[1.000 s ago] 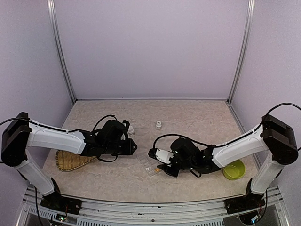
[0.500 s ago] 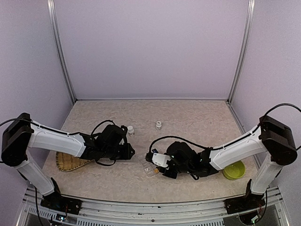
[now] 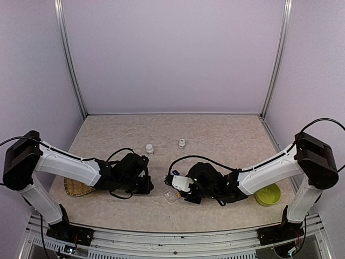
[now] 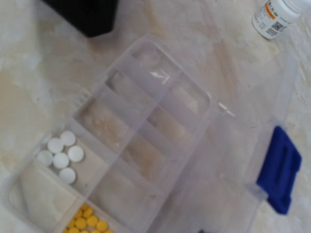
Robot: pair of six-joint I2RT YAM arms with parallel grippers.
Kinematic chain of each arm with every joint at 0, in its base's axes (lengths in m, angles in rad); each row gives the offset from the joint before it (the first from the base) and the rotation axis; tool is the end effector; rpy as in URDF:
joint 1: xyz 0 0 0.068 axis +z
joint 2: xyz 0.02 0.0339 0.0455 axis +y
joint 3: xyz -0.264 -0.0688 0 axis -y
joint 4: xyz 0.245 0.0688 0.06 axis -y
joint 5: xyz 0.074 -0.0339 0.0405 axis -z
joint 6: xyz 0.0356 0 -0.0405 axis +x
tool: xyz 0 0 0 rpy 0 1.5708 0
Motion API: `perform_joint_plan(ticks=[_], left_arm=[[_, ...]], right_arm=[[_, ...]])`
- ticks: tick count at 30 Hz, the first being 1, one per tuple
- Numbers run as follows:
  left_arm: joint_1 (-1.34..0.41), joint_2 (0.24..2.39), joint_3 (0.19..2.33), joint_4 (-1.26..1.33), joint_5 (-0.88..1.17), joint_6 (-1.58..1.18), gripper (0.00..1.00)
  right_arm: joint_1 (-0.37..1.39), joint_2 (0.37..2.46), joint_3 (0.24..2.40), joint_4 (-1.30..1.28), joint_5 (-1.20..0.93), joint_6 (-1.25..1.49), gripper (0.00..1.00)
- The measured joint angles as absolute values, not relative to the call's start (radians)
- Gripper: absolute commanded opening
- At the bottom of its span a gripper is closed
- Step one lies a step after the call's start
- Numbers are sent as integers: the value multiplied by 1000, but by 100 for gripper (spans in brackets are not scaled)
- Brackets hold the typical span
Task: Sort the pills into containers
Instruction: Close the lid of the pill container on the pill container.
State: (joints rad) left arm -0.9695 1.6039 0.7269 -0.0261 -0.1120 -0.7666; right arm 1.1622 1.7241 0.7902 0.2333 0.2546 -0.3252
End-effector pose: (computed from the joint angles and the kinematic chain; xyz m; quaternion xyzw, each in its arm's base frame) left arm 0.1726 -0.2445 0.1415 0.0773 0.9403 -0.2155 0.2518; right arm 0.1422 0.3058 0.1432 -0.5696 0.6982 0.0647 0.4288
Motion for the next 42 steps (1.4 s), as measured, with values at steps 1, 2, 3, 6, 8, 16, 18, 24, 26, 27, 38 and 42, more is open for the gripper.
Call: perform_joint_plan(ticks=[1, 2, 3, 6, 8, 16, 18, 24, 26, 27, 38, 42], left_arm=[[-973, 1606, 724, -28, -109, -770, 11], [-976, 1609, 723, -30, -107, -773, 11], [-978, 1615, 723, -30, -104, -777, 11], [-982, 1636, 723, -28, -99, -782, 11], [-984, 1650, 723, -19, -93, -784, 11], [-992, 1710, 764, 43, -69, -789, 10], [-997, 1720, 774, 45, -67, -790, 10], [-1010, 1737, 789, 56, -60, -792, 10], [-1011, 1738, 790, 57, -60, -794, 10], [-1011, 1738, 790, 57, -60, -796, 10], [-1011, 1739, 790, 57, -60, -800, 10], [-1011, 1739, 790, 57, -60, -801, 10]], right_arm=[[1162, 1725, 790, 233, 256, -325, 38], [1162, 1726, 790, 233, 257, -325, 38], [1162, 1726, 790, 233, 258, -325, 38], [1162, 1726, 790, 233, 259, -325, 40], [1163, 1726, 790, 233, 258, -327, 42], [1168, 1726, 790, 235, 208, -330, 46], [1168, 1726, 790, 235, 189, -329, 47], [1169, 1725, 790, 236, 149, -328, 49], [1169, 1725, 790, 236, 137, -327, 49], [1169, 1725, 790, 236, 130, -326, 50], [1169, 1752, 811, 230, 28, -305, 56], [1169, 1762, 819, 228, -5, -296, 59]])
